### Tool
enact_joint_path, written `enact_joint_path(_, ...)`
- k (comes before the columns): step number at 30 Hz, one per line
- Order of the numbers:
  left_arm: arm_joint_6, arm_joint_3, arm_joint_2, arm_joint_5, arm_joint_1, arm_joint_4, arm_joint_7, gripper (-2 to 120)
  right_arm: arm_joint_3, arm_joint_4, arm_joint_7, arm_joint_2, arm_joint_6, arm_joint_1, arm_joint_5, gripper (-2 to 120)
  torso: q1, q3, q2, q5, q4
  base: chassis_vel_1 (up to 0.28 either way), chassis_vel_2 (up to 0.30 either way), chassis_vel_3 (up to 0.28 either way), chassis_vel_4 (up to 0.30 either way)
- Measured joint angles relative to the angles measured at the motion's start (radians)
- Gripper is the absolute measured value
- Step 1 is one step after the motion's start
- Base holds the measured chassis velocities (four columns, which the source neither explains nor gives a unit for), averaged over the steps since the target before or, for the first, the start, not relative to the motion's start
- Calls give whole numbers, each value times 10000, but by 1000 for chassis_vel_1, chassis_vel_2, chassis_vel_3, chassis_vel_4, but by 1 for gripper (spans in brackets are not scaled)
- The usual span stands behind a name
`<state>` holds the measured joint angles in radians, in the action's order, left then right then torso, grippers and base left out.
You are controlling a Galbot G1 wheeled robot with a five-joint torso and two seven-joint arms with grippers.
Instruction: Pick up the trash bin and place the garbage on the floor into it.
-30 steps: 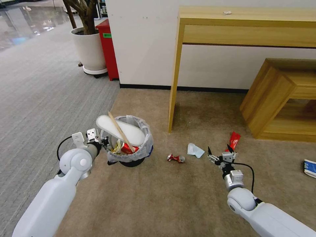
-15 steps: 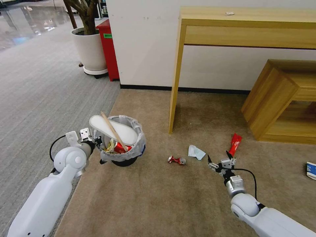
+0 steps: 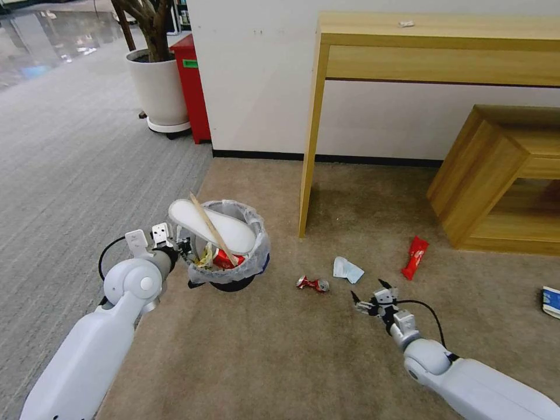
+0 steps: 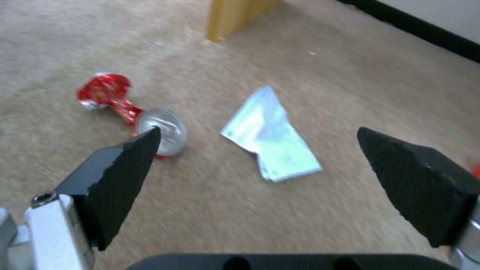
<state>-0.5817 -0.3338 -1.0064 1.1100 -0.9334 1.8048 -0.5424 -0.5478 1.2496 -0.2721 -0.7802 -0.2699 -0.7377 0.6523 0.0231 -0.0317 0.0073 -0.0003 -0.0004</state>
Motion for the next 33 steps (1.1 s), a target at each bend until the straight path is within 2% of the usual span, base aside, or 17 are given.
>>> enact_joint_path(2,0,-6,-15,-4,-31,83,-5,0,-528,-318,141,-98,-67,441,149,100,0,0,-1,0,-1,0,0,0,0)
enact_joint_path(16,1,-162,-77,-11,-242,470,-56,0,-2214,-1772,1017,-604,-266,1683,610,100,0,0,-1,1,-5,0,0,0,0)
enact_joint_path(21,2,-276,-71,35,-360,837,-55,0,-2483,-2436,1242,-952,-361,1994,731,100,0,0,-1,1,-3,0,0,0,0)
enact_joint_path(33,-1,-427,15,102,-598,1356,-25,0,-2413,-3763,1427,-1954,-331,2196,834,100,0,0,-1,1,-3,0,0,0,0)
